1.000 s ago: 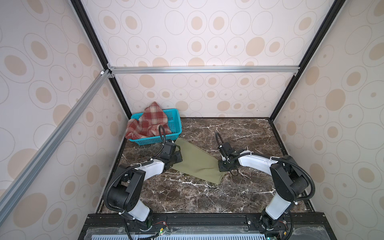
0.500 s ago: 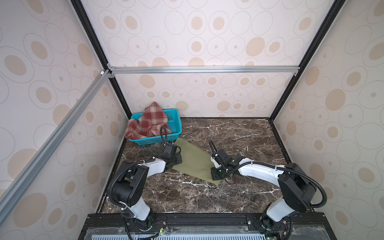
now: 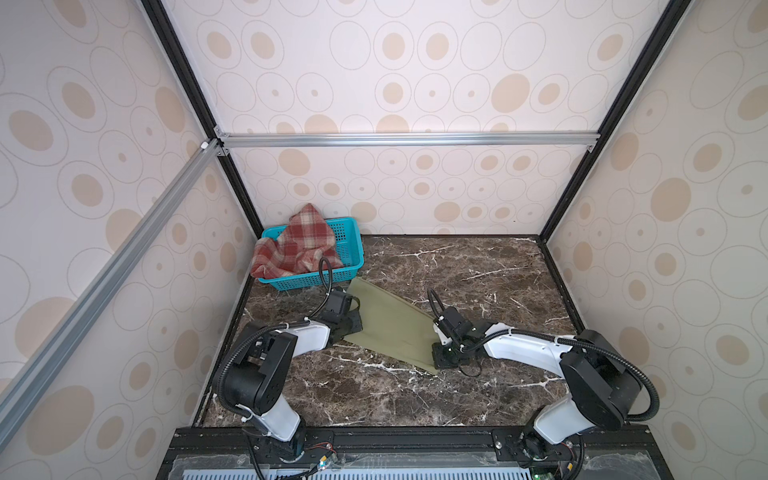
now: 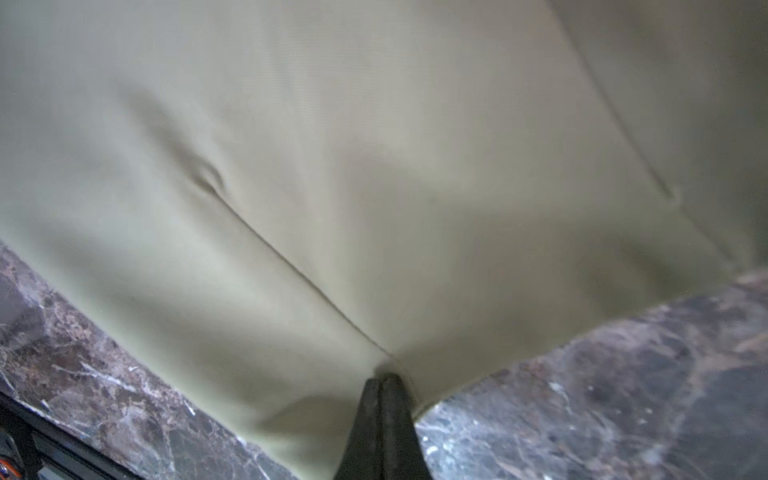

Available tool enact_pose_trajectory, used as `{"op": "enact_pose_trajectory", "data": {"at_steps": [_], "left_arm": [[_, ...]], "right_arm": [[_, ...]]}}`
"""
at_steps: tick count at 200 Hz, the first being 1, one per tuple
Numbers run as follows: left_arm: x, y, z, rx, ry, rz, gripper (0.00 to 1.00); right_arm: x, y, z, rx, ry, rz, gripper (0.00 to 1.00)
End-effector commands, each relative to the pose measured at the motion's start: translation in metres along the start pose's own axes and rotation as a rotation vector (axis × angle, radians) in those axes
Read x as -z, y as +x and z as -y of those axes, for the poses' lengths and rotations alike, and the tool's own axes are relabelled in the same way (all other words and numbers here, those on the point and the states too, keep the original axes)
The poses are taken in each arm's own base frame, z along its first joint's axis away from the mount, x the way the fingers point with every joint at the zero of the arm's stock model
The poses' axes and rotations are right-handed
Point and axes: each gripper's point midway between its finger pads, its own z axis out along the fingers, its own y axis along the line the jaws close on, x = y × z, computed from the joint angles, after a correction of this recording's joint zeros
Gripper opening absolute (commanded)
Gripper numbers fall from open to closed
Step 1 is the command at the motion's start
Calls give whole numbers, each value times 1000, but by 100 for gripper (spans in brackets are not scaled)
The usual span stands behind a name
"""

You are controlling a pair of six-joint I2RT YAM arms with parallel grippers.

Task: Fold and stack the skirts
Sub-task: 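Pull the green skirt toward the robot with both grippers, laying it flat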

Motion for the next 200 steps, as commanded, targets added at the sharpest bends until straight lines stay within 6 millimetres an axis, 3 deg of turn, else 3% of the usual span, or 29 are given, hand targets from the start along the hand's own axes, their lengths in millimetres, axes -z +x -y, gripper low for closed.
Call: {"op": "enact_pose_trajectory", "data": {"at_steps": [1, 40, 57, 73, 95, 113, 134, 200], "left_arm": [[8, 33, -23, 15, -73, -90, 0], [25, 66, -20, 70, -35, -138, 0], [36, 79, -15, 93, -11, -146, 0], [48, 79, -12, 117, 10, -128, 0], [66, 60, -8, 111, 8, -68, 0], [76, 48, -7, 83, 1, -32, 0], [75, 51, -10, 52, -21, -48, 0], [54, 63, -21, 4, -65, -88, 0]], "right_arm": [[0, 7, 25, -36, 71, -22, 0], [3, -21, 36, -10, 94, 4, 0], [14, -35, 35, 39, 128, 28, 0], [29, -46, 31, 80, 141, 66, 0], [49, -54, 22, 101, 124, 102, 0], [57, -51, 11, 90, 64, 112, 0], [54, -42, 4, 44, 1, 95, 0], [26, -19, 14, -47, -18, 55, 0]]}}
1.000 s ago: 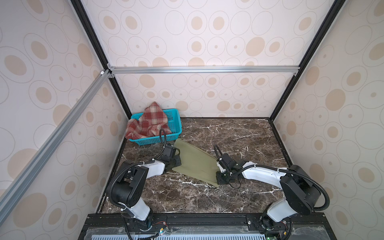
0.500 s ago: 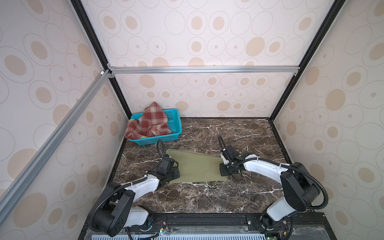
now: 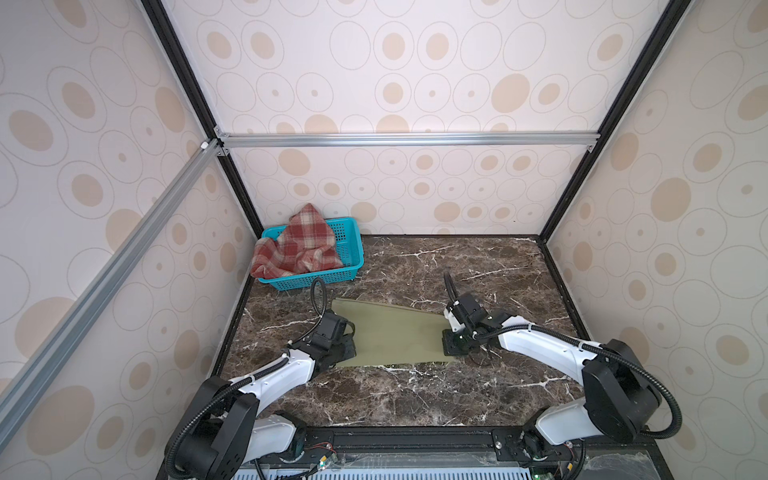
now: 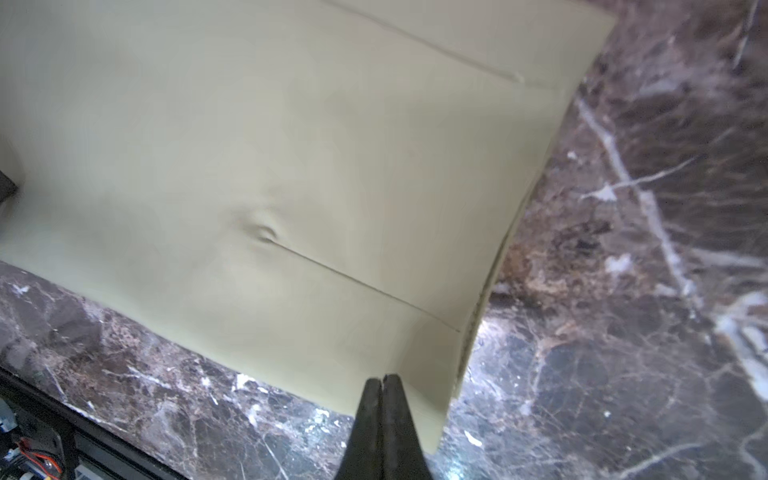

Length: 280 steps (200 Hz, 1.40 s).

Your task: Fold and stack the skirts

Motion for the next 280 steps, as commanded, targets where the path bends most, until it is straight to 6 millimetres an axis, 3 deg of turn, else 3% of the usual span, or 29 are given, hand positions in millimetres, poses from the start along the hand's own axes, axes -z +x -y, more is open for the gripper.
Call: {"op": "enact_pose_trajectory", "data": {"at_steps": [1, 72, 116, 148, 173, 194, 212, 229, 252, 280], "left_arm": [[-4, -4, -3, -37, -28, 10, 0], [-8, 26, -16, 21, -18, -51, 0], [1, 49, -16, 82, 24, -72, 0], [4, 58, -7, 118, 65, -71, 0], [16, 36, 3, 77, 50, -32, 0], [33, 3, 31, 38, 89, 22, 0], [39, -16, 62, 3, 170, 41, 0], [37, -28, 95, -46, 251, 46, 0], [26, -35, 142, -133, 344, 37, 0], [7, -24, 202, -217, 458, -19, 0]], "right_arm": [[-7, 3, 0, -33, -7, -5, 0], [-29, 21, 30, -55, 107, -54, 0], [-29, 17, 45, -24, 191, -61, 0], [-25, 3, 36, 6, 160, -46, 0], [-11, -13, 21, 42, 115, -20, 0], [11, -29, 1, 64, 9, 12, 3], [25, -41, 1, 64, -13, 36, 27], [28, -47, 12, 41, -13, 44, 43], [27, -52, 27, -49, -91, 43, 48], [21, -54, 38, -94, -127, 33, 49]]}}
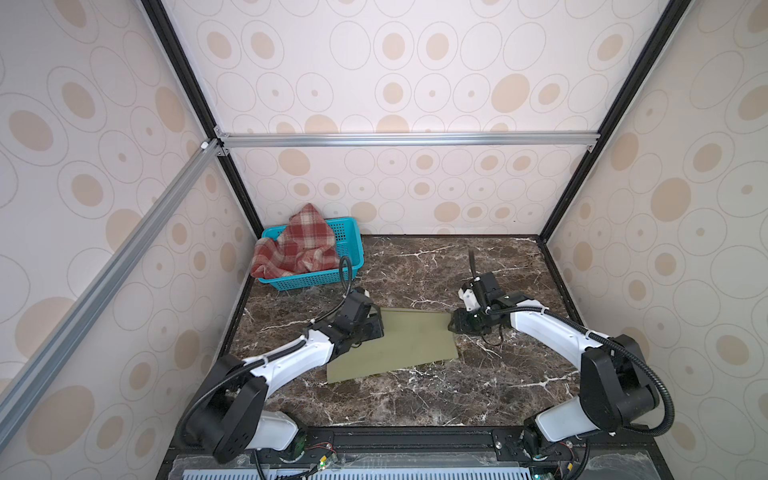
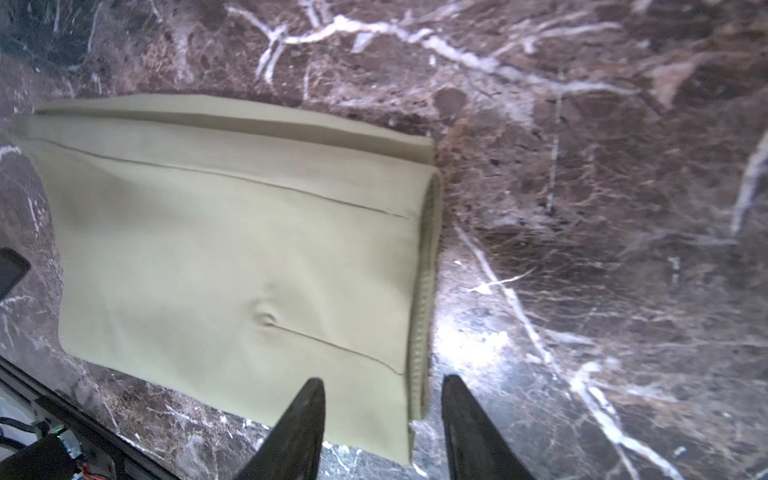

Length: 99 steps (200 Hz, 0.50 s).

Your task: Fold and stack the skirts

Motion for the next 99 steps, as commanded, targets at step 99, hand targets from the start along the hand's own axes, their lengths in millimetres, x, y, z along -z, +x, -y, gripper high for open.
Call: {"op": "enact_pose_trajectory", "data": {"at_steps": [99], "left_arm": [[-97, 34, 99, -155, 198, -157, 0]], "right_arm": [[-41, 15, 4, -74, -160, -90, 52]]}}
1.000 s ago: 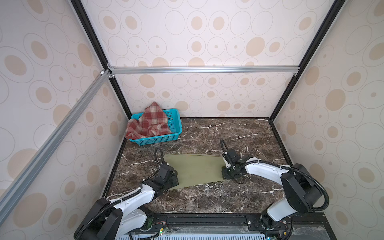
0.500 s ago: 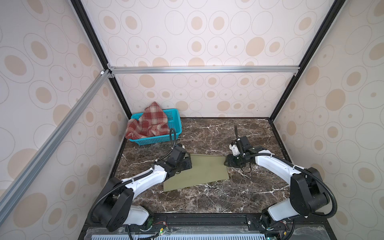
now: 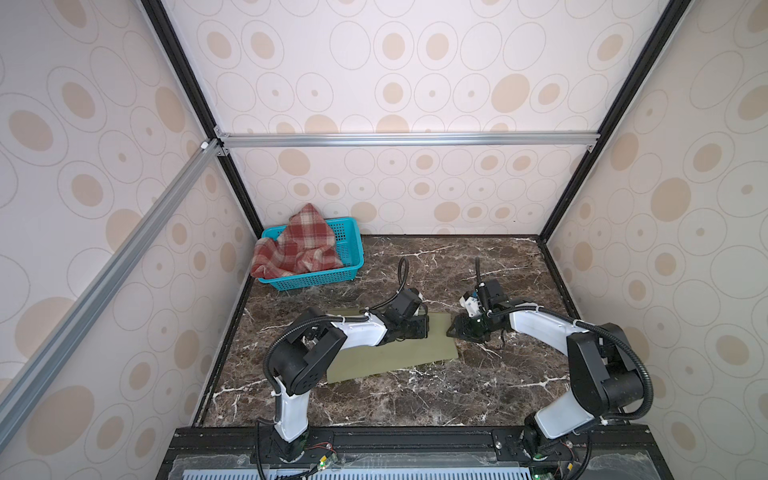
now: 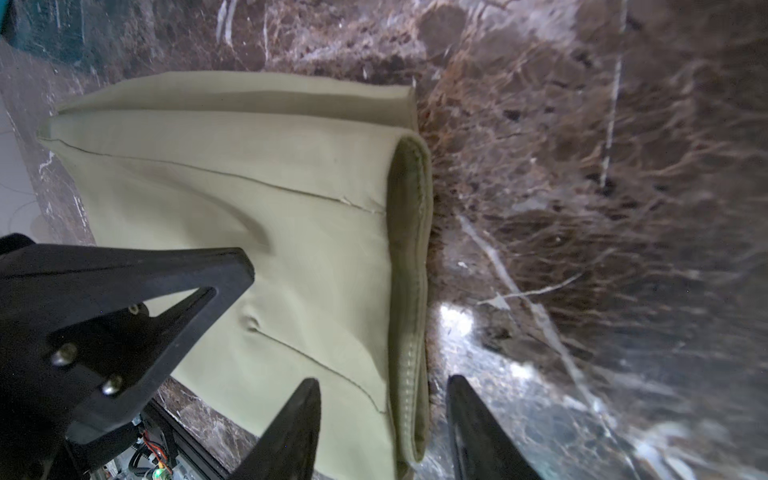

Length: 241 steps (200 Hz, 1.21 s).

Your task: Fold and stack the skirts

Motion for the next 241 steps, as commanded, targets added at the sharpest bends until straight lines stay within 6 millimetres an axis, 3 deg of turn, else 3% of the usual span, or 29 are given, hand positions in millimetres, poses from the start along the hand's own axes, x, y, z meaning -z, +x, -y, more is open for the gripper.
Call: {"op": "enact_pose_trajectory", "data": {"at_steps": [1, 76, 168, 241], "left_arm": [[-3, -8, 12, -29, 27, 15, 0], [-16, 19, -4, -7, -14, -46, 0], [-22, 25, -6, 0, -13, -68, 0], [-22, 26, -4, 9, -4, -67, 0]], "right_arm": [[-8, -1, 0, -6, -30, -8, 51], [-26, 2, 19, -65, -25, -34, 49], [-44, 15, 19, -121, -82, -80, 30], [-35, 30, 46, -121, 84, -94, 36]]}}
